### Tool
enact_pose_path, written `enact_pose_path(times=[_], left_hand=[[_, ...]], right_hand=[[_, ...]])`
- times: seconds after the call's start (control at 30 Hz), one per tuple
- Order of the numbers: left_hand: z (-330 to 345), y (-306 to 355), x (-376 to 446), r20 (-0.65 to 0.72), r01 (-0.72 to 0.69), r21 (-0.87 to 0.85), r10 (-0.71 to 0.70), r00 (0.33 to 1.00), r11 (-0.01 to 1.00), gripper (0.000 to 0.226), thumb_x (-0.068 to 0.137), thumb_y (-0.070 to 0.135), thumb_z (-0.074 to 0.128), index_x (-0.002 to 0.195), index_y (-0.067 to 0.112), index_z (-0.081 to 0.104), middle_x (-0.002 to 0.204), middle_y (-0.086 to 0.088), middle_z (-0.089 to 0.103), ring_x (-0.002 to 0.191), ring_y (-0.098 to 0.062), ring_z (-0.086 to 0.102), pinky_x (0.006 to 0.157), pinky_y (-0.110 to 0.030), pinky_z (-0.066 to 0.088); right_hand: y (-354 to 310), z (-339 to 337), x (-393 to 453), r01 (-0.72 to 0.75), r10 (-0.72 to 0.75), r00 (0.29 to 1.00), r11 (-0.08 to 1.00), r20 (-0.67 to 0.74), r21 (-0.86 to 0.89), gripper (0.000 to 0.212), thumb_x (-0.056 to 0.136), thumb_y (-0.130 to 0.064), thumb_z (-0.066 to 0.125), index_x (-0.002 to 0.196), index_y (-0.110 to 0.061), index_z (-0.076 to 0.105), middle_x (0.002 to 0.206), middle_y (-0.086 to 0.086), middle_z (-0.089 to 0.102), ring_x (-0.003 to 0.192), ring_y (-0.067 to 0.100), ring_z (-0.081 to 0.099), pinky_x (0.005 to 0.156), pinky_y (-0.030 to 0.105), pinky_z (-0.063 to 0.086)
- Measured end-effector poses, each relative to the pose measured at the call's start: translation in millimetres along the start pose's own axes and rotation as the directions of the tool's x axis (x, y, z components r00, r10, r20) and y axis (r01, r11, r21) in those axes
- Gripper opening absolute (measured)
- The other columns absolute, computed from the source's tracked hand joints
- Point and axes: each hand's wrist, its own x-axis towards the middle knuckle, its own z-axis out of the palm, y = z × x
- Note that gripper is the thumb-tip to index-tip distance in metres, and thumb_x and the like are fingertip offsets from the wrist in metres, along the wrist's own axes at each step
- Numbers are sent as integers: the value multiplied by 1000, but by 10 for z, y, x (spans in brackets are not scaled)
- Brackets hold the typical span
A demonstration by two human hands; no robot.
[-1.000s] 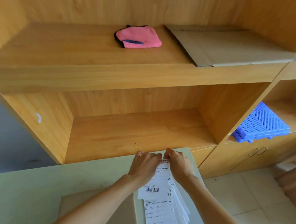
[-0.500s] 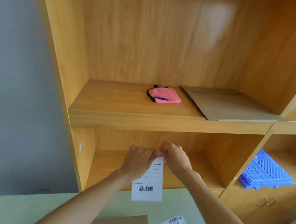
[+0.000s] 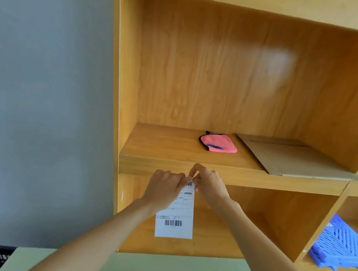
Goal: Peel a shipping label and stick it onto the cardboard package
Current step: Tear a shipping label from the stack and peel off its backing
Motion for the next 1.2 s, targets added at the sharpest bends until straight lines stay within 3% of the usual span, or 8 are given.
enact_pose_path(times=[0.23, 0.33, 0.43, 0.53, 0.67, 0.77, 1.2], left_hand=[[-165, -57, 8, -15, 9, 10, -9, 1000, 1000, 51, 103, 45, 23, 82, 20, 62, 53, 9, 41, 53, -17, 40, 63, -32, 30], [-215, -54, 7, -58, -2, -71, -3, 998, 997, 39, 103, 40, 36, 81, 18, 60, 54, 8, 46, 52, -18, 42, 62, -32, 35], [-262, -64, 14, -116, -24, -159, 5, 993, 987, 23, 100, 32, 48, 85, 18, 58, 63, 6, 64, 57, -19, 56, 65, -31, 39], [-313, -91, 24, -143, -32, -164, 9, 990, 986, 18, 100, 29, 50, 87, 18, 58, 64, 8, 63, 59, -18, 54, 68, -28, 35], [-372, -140, 20, -149, -46, -158, 22, 989, 986, 16, 99, 28, 52, 86, 21, 59, 63, 17, 45, 59, -9, 38, 76, -32, 41], [-382, -175, 10, -139, -45, -150, 24, 990, 988, 15, 99, 28, 52, 86, 23, 58, 65, 17, 48, 61, -7, 40, 86, -34, 43], [-402, -167, -79, -112, -51, -120, 38, 993, 991, 15, 99, 25, 52, 87, 25, 59, 76, 12, 63, 76, -10, 59, 103, -37, 34]], right_hand=[[-170, -78, 19, 9, -9, 1000, 1000, -19, 18, 25, 91, -1, 48, 93, -25, 56, 68, -6, 60, 78, 19, 68, 63, 36, 57], [-214, -116, 10, 1, 0, 1000, 999, -11, 44, 25, 91, -1, 46, 93, -24, 56, 68, -5, 62, 77, 19, 68, 63, 36, 56], [-250, -160, 10, -15, 15, 1000, 996, 3, 84, 27, 89, 1, 43, 91, -23, 55, 72, 0, 67, 67, 16, 66, 59, 32, 52], [-293, -201, 9, -25, 25, 1000, 994, 3, 106, 25, 89, 2, 41, 90, -17, 57, 70, 1, 67, 60, 12, 65, 52, 26, 47], [-362, -221, -1, 3, -4, 1000, 999, 24, 50, 26, 87, 1, 40, 80, -19, 56, 74, 2, 71, 71, 21, 69, 61, 32, 54], [-377, -215, -4, 23, -23, 999, 1000, 25, 3, 29, 88, 0, 40, 79, -24, 53, 78, 1, 72, 73, 21, 69, 66, 39, 59], [-395, -220, -51, -7, 8, 998, 1000, 60, -18, 29, 85, 0, 42, 78, -22, 60, 72, -6, 71, 76, 17, 68, 71, 39, 58]])
